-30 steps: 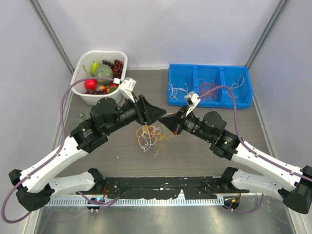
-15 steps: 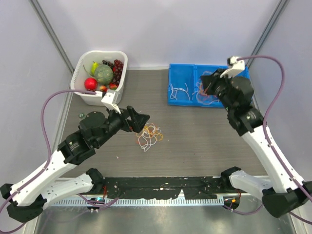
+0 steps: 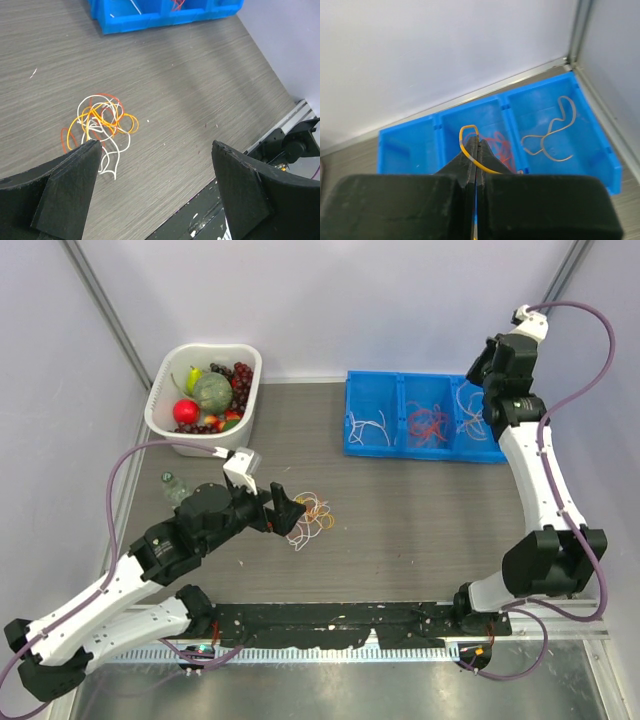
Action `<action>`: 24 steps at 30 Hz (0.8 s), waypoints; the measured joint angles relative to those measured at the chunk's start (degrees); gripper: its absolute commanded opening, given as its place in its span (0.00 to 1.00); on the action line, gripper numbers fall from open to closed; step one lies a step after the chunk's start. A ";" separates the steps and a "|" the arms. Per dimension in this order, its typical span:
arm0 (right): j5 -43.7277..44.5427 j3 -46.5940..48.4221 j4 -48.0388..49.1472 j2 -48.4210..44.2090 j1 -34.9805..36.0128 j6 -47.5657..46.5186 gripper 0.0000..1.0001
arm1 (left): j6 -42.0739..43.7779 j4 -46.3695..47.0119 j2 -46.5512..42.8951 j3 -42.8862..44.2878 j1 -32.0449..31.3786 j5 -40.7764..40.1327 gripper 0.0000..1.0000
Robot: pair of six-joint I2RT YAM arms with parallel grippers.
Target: Untangle the cables
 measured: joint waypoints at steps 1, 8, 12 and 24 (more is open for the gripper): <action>0.83 0.61 0.02 0.81 -0.68 -0.61 0.01 | 0.04 -0.20 -0.52 -0.57 0.00 -0.07 0.96; 3.45 2.60 4.17 6.93 -4.96 -2.32 0.01 | 1.90 -1.88 -1.66 -1.42 0.00 -1.99 0.96; 4.55 2.51 6.86 12.33 -6.29 -2.36 0.02 | 3.21 -2.71 -0.79 -1.42 0.00 -2.82 0.97; 7.04 12.92 -13.46 28.26 -6.43 2.84 0.57 | 3.69 -4.90 2.21 -0.92 0.00 -5.60 0.94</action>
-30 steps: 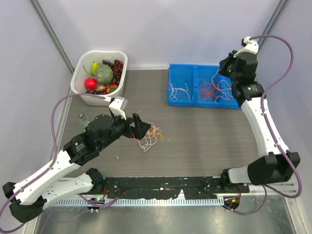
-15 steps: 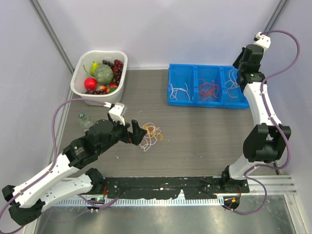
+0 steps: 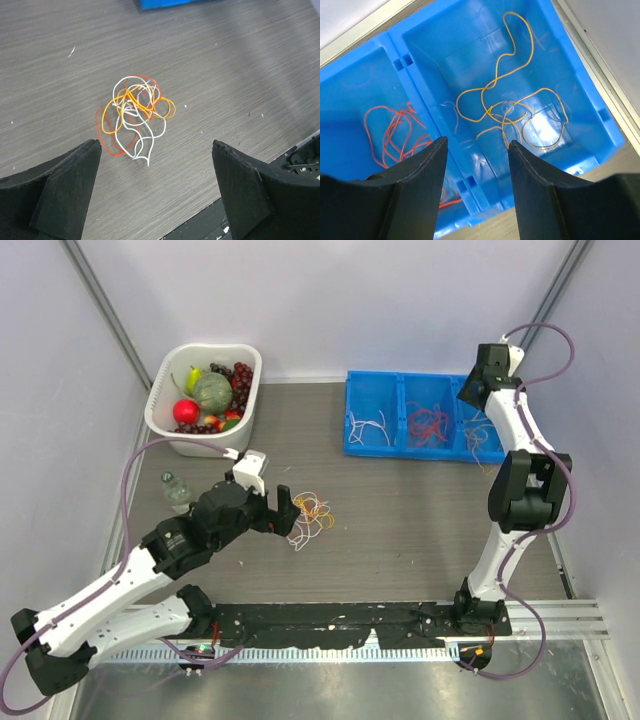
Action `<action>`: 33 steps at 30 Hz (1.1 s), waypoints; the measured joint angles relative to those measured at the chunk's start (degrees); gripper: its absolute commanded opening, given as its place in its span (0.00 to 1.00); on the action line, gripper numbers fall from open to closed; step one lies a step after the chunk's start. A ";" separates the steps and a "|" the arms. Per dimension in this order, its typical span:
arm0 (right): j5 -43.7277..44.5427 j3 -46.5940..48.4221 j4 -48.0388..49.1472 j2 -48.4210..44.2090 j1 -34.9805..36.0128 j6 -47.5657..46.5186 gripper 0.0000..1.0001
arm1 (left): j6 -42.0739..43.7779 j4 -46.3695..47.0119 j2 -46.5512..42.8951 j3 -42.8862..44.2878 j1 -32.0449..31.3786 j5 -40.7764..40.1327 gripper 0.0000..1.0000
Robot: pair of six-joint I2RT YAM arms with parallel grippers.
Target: Untangle the cables
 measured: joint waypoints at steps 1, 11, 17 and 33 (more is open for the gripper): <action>0.13 0.35 -1.25 -0.35 0.02 0.22 0.57 | -0.37 -0.15 0.59 0.00 0.00 -0.20 0.91; -0.66 -12.13 -2.38 -17.99 9.75 1.60 0.53 | -7.91 0.04 12.33 -0.33 0.02 0.83 0.65; -3.45 -31.71 4.42 -26.84 -1.95 10.01 0.56 | -12.79 4.85 12.74 -4.09 0.00 6.19 0.62; -20.52 -64.83 40.59 -33.57 -20.81 42.03 0.59 | -9.31 7.96 3.10 -6.58 0.00 11.85 0.79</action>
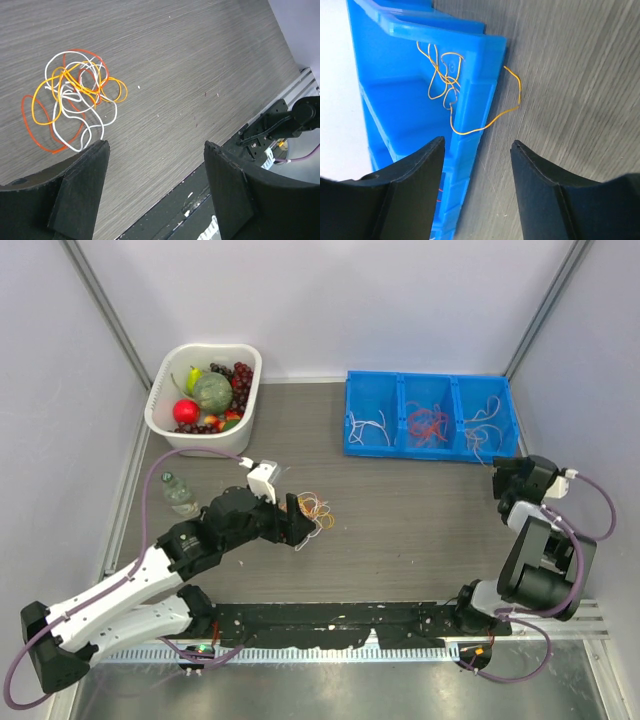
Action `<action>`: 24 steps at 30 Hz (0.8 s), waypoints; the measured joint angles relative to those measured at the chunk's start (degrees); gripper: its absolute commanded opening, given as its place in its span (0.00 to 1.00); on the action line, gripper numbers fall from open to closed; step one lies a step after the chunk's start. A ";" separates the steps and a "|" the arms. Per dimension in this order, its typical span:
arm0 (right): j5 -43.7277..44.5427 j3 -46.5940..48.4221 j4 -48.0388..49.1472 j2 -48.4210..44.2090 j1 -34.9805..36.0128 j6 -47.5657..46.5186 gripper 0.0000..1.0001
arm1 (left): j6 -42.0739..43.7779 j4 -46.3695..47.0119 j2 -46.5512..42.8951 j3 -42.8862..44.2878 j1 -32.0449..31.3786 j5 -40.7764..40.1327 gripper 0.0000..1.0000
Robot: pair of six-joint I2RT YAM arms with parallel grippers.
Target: Untangle the cables
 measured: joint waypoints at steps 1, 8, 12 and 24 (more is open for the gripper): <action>-1.20 -1.51 3.28 1.11 -0.55 1.77 0.59 | 0.50 -0.07 -0.72 -0.07 0.00 0.13 0.78; -7.67 -8.35 23.26 12.52 -1.40 13.88 0.53 | 3.04 -0.57 -1.75 -0.24 0.00 0.35 0.75; -8.92 -8.83 30.84 17.31 -1.40 18.03 0.53 | 3.74 -0.81 -1.40 -0.31 0.02 0.35 0.75; -10.08 -8.87 46.29 29.31 -1.42 26.23 0.06 | 3.85 -1.46 -1.31 -0.31 0.00 0.33 0.75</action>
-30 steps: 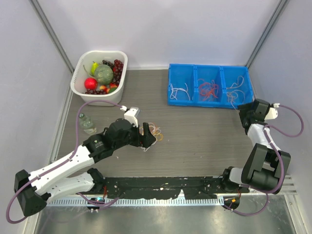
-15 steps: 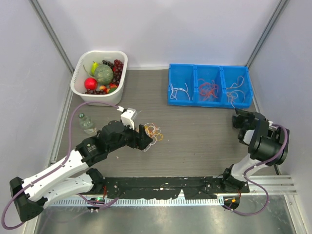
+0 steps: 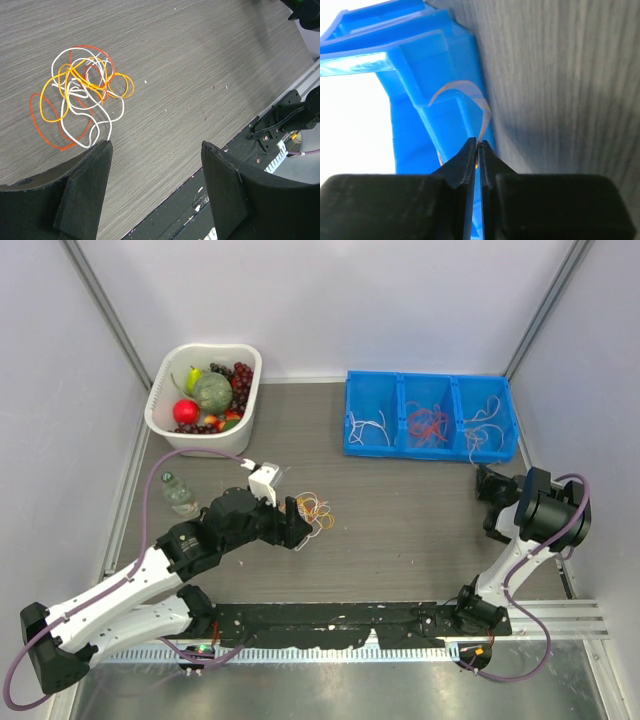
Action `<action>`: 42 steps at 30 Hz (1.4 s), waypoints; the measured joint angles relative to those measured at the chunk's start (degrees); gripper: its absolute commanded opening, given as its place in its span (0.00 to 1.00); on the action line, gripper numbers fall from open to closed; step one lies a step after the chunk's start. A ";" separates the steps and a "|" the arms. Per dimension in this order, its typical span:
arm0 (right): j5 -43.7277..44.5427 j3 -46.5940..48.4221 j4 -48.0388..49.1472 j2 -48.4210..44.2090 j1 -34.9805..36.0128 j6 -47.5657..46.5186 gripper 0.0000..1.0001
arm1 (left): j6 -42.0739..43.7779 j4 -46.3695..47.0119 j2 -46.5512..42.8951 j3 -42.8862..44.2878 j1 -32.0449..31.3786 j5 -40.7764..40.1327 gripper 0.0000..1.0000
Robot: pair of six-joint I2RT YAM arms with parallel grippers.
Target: Untangle the cables
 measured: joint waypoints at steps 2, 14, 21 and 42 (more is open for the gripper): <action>-0.11 -0.04 0.50 -0.35 0.00 0.15 0.01 | -0.17 0.00 0.00 0.00 0.02 0.00 0.75; 2.34 9.14 -23.08 -21.00 0.72 -15.28 0.01 | -1.49 0.04 0.68 0.00 0.00 0.02 0.74; 1.99 38.93 -40.61 -8.68 2.95 -26.77 0.01 | -2.71 0.09 1.18 0.00 0.02 -0.50 0.75; 14.86 65.00 -75.84 8.63 14.23 -48.22 0.55 | -5.95 -2.16 -3.37 -0.70 0.00 -3.37 0.94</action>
